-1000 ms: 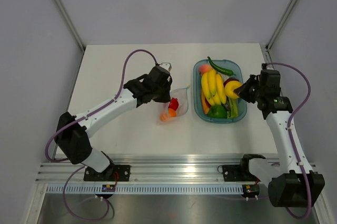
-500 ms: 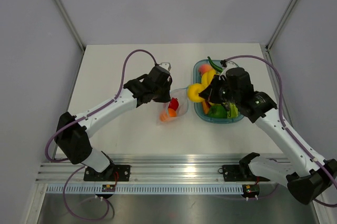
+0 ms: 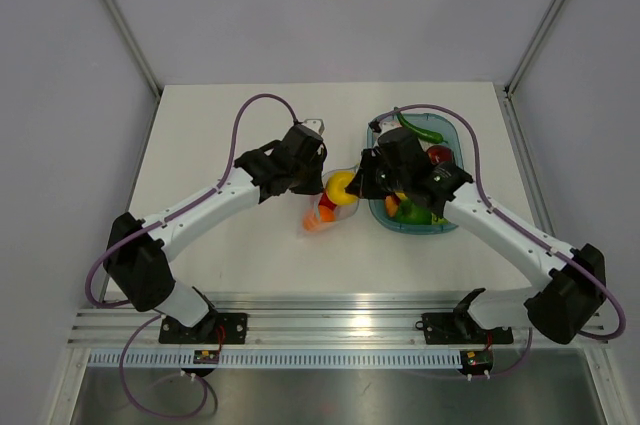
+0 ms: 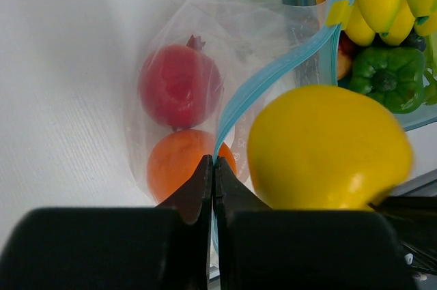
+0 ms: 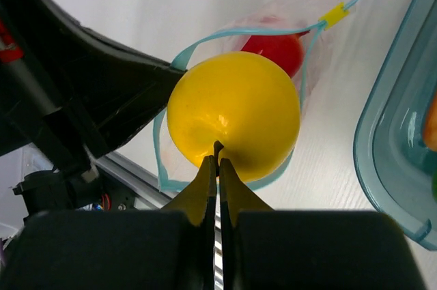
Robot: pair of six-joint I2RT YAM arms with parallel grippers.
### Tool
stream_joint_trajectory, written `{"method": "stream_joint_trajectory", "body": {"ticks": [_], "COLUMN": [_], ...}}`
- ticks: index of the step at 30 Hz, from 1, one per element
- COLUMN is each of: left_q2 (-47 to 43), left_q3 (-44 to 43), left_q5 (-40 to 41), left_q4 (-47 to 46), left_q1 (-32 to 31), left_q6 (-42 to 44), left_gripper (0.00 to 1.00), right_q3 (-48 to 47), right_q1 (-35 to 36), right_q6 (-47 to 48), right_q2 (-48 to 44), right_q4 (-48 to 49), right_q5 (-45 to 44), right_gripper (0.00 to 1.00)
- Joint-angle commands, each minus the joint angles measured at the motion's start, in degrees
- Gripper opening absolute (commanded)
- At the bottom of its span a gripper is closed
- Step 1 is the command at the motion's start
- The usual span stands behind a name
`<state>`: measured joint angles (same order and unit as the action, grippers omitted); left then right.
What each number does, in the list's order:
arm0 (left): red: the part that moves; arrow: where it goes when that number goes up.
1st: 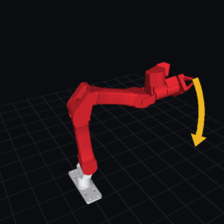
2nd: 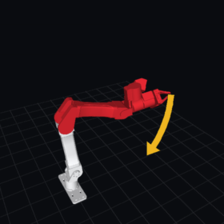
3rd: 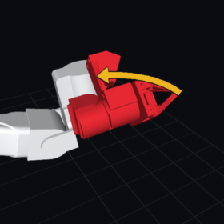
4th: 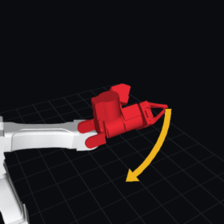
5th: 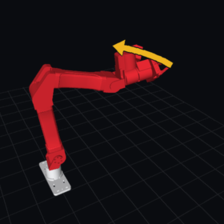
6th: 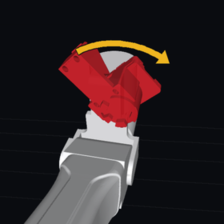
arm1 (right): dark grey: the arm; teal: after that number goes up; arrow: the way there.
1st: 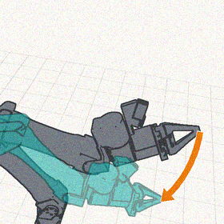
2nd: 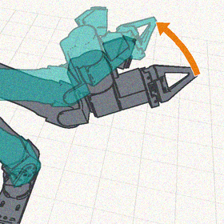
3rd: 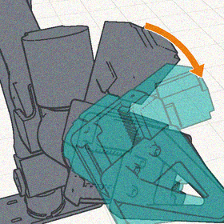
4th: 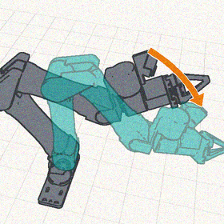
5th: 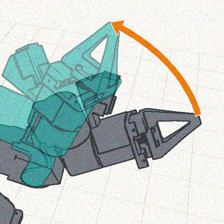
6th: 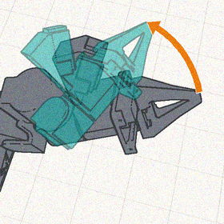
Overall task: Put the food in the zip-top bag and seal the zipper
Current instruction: Place the fake fruit in the zipper food storage bag, then zip the zipper food storage bag at the center of the board.
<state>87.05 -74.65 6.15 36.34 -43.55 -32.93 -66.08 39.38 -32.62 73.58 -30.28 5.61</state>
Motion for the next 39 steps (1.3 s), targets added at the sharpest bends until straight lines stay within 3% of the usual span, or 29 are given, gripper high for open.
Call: {"method": "stream_joint_trajectory", "body": {"ticks": [1, 2, 3, 5, 6, 7, 9, 15, 23, 26, 28, 30, 36, 39], "left_q2": [-1.0, -1.2, -1.3, -1.4, -1.4, -1.4, -1.4, -1.5, -3.0, -3.3, -3.0, -3.0, 0.8, 2.7], "left_q3": [-2.9, -2.8, -2.7, -2.6, -2.6, -2.5, -2.4, -2.4, -2.5, -2.6, -3.1, -3.4, -8.7, -11.8], "left_q5": [0.6, 0.4, 0.1, -0.1, -0.1, 0.0, 0.0, -0.8, -1.3, -2.5, -3.2, -2.6, -4.4, -5.3], "left_q4": [-1.2, -1.4, -1.4, -1.4, -1.4, -1.4, -1.3, -1.9, -1.4, -1.4, -0.4, 0.0, 2.4, 3.2], "left_q1": [0.2, 0.2, 0.2, 0.2, 0.2, 0.1, 0.2, 0.2, 0.2, 0.2, 0.2, 0.2, 1.1, 2.3], "left_q6": [-0.3, -0.4, -0.4, -0.2, 0.0, 0.1, 0.2, 0.1, 2.7, 4.9, 6.2, 7.1, 12.0, 13.9], "left_gripper": [0.0, 0.0, 0.0, 0.0, 0.0, 0.0, 0.0, 0.0, 0.0, 0.0, 0.0, 0.0, 0.02, 0.18], "right_q3": [-1.9, -2.3, -3.0, -4.3, -4.3, -3.3, -2.0, 0.3, 3.4, 2.8, 1.3, 0.7, 2.7, 4.5], "right_q1": [0.4, 0.4, 0.5, 0.5, 0.5, 0.5, 0.5, 0.0, 0.0, 0.0, 0.1, 0.0, 0.2, 0.3], "right_q6": [-0.1, 0.0, 0.2, 0.6, 0.7, 0.6, 0.8, 0.3, -0.9, -0.1, 0.0, 0.0, -5.8, -10.9], "right_q2": [3.5, 5.5, 6.4, 7.0, 6.3, 4.0, 1.8, 1.2, 7.7, 10.1, 11.0, 10.3, 5.6, 2.7], "right_q4": [4.5, 3.9, 3.1, 2.1, 2.2, 2.5, 2.0, -1.8, 1.9, 3.0, 2.6, 2.8, 6.6, 8.7], "right_q5": [-0.9, -1.0, -1.4, -1.2, -1.6, -2.2, -5.2, -12.1, -10.4, -10.5, -11.7, -12.8, -10.6, -9.0], "right_gripper": [0.0, 0.01, 0.34, 0.63, 0.63, 0.71, 0.72, 0.64, 0.61, 0.44, 0.14, 0.0, 0.0, 0.0]}}
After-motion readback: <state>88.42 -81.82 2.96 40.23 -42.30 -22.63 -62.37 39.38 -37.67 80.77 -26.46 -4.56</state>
